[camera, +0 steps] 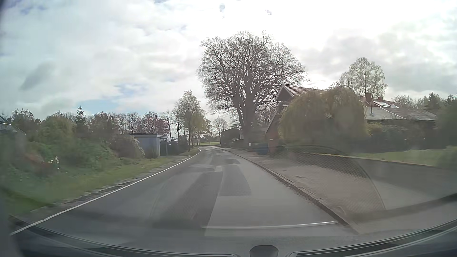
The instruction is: Follow the waypoints while adhering to traffic rules and regulations
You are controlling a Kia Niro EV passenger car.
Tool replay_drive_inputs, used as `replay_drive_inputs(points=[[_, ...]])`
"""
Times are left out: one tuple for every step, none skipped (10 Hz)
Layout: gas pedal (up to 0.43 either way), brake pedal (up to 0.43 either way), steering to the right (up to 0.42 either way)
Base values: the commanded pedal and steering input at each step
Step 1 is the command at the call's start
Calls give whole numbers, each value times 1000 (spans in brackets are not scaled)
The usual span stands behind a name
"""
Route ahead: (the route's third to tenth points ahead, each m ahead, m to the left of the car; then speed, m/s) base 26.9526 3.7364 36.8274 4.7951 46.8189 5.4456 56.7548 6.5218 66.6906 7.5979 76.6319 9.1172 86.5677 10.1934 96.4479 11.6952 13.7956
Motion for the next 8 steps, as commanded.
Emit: replay_drive_inputs(points=[[169,0,-25],[169,0,-25],[169,0,-25],[169,0,-25],[169,6,-25],[169,0,-24],[169,6,-22],[169,0,-19]])
